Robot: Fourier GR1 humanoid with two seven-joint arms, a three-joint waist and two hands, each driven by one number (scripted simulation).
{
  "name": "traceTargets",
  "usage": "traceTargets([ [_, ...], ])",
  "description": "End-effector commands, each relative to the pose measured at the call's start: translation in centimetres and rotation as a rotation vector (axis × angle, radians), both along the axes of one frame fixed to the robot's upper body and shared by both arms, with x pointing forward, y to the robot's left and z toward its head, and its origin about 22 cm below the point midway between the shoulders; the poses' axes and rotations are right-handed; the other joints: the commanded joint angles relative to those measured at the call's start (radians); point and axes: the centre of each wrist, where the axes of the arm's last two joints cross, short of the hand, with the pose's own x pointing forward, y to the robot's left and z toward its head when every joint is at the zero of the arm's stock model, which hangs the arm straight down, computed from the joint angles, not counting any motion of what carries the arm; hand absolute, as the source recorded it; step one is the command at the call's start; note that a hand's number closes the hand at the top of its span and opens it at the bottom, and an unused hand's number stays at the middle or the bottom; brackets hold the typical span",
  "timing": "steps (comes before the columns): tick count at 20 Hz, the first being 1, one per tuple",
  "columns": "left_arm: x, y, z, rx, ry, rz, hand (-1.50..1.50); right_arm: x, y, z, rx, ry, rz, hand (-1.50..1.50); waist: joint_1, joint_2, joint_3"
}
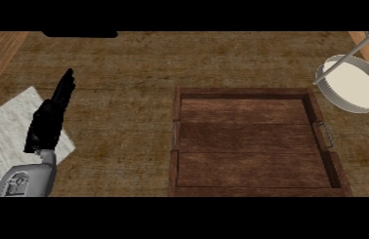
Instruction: Pick the cupcake from the tray and place it in the tiered basket
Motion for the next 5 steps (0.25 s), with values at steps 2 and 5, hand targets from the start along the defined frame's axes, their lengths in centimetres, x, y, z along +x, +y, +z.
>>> traceTargets([
  [2, -1.8, 0.7, -1.0, -0.002, 0.002, -0.017, 0.0, -5.0, -3.0, -1.5, 0.051, -0.03, -0.009, -1.5, 0.009, 0.002, 0.004],
  [5, -0.4, -1.4, -1.2, -0.007, -0.005, -0.003, 0.0, -7.0, -3.9, 0.0, 0.09, -0.048, 0.029, -1.5, -0.005, 0.003, 0.004],
])
